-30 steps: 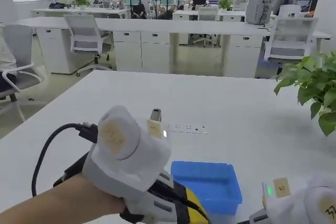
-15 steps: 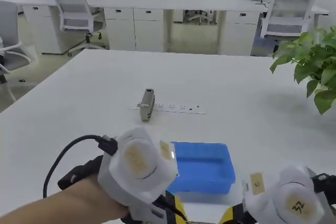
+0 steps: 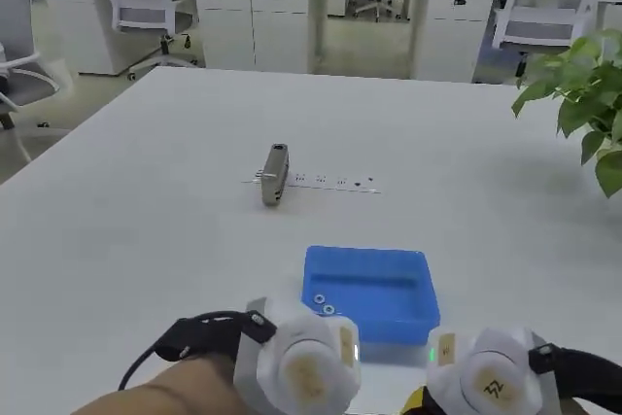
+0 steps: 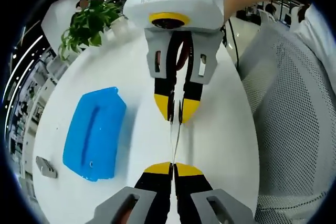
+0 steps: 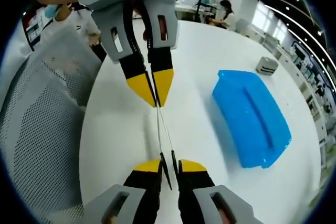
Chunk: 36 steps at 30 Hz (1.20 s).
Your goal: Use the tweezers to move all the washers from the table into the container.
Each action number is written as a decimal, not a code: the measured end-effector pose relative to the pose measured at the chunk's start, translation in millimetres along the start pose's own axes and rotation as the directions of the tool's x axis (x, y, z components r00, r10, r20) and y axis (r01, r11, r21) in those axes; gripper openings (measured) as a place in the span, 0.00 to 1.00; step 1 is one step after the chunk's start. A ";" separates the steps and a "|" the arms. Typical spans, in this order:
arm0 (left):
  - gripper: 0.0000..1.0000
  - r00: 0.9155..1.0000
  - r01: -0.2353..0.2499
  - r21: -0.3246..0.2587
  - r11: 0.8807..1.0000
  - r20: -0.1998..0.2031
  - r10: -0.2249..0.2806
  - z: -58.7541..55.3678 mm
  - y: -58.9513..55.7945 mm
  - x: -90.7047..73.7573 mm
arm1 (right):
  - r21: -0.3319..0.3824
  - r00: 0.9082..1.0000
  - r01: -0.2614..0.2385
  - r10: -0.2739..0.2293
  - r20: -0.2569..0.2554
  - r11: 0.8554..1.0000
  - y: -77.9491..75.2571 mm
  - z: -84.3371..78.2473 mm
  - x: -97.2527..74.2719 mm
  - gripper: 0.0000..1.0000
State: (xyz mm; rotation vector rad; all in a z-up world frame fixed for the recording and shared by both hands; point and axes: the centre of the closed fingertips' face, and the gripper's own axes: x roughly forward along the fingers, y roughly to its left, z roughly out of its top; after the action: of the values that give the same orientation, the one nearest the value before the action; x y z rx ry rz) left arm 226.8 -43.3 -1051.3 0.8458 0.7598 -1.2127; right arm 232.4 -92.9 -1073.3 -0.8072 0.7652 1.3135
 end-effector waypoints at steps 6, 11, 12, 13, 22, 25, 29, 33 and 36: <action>0.00 1.000 0.016 -0.013 1.000 -0.020 -0.016 -10.1 -2.5 14.0 | 0.007 1.000 0.008 -0.008 -0.014 1.000 -0.1 -6.7 3.8 0.10; 0.00 0.997 0.035 0.006 0.999 -0.065 -0.034 -19.7 -4.3 21.3 | 0.062 0.999 0.032 -0.033 0.002 0.998 -0.6 -6.9 -1.0 0.15; 0.00 0.996 0.043 0.006 0.999 -0.079 -0.042 -22.2 -5.8 23.0 | 0.072 0.999 0.041 -0.041 0.006 0.997 -0.9 -6.5 -3.4 0.16; 0.00 0.998 0.039 0.029 0.999 -0.048 -0.038 -16.6 -3.3 22.4 | 0.098 0.998 0.052 -0.054 0.020 0.994 -1.1 -5.2 -7.9 0.17; 0.00 0.994 0.041 -0.040 0.998 -0.104 -0.045 -19.9 -2.8 20.9 | 0.377 0.972 0.136 -0.197 0.129 0.916 12.1 -1.5 -49.5 0.31; 0.00 0.993 0.033 -0.083 0.996 -0.107 -0.042 -19.8 -4.4 20.2 | 0.481 0.957 0.150 -0.250 0.150 0.864 18.9 -4.3 -63.9 0.34; 0.10 0.993 -0.031 -0.127 0.991 -0.113 0.016 -22.2 2.1 17.7 | 0.536 0.948 0.150 -0.275 0.162 0.831 27.8 -8.7 -72.8 0.41; 0.20 0.994 -0.079 -0.254 0.964 -0.097 0.056 -29.6 8.8 12.8 | 0.574 0.922 0.193 -0.347 0.170 0.796 24.4 -6.9 -85.5 0.50; 0.30 0.992 -0.124 -0.332 0.935 -0.066 0.108 -34.5 14.2 5.1 | 0.644 0.898 0.197 -0.400 0.184 0.739 18.7 -7.3 -92.5 0.63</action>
State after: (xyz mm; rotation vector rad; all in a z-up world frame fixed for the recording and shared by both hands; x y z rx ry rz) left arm 239.9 -13.7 -1070.6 0.6282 0.9117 -0.9261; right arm 204.0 -145.3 -999.7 -0.1688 0.7059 0.7831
